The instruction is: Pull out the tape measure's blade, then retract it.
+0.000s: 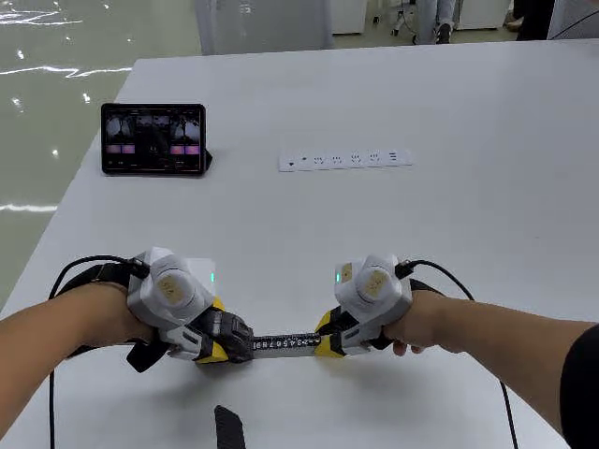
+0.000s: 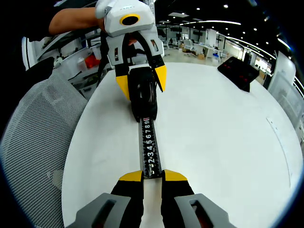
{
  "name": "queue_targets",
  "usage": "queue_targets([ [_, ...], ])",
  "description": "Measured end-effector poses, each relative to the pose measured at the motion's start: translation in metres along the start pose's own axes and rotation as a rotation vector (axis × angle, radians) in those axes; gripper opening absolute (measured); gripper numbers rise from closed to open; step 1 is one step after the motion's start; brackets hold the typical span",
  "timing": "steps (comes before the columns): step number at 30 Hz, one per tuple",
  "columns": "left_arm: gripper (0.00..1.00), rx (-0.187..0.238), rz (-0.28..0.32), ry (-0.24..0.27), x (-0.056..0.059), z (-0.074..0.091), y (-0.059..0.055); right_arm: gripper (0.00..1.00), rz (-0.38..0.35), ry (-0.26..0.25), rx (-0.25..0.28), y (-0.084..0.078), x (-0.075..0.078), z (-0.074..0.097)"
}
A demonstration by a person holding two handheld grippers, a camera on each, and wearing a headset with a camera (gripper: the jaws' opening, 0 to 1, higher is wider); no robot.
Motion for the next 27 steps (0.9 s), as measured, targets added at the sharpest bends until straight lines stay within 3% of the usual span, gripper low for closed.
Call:
queue_targets([
  [27, 0.31, -0.003, 0.000, 0.001, 0.001, 0.000, 0.000, 0.09, -0.015, -0.017, -0.005, -0.012, 0.000, 0.014],
])
Point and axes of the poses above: the centre of the closed fingertips' face, and the gripper's own axes: z roughly backward along the fingers, x roughly to its right, y roughly out of its top, the point moved 9 cm from there along z, roughly backward along the fingers, and after that the axes turned 11 degrees about x, right-handed, at the moved point
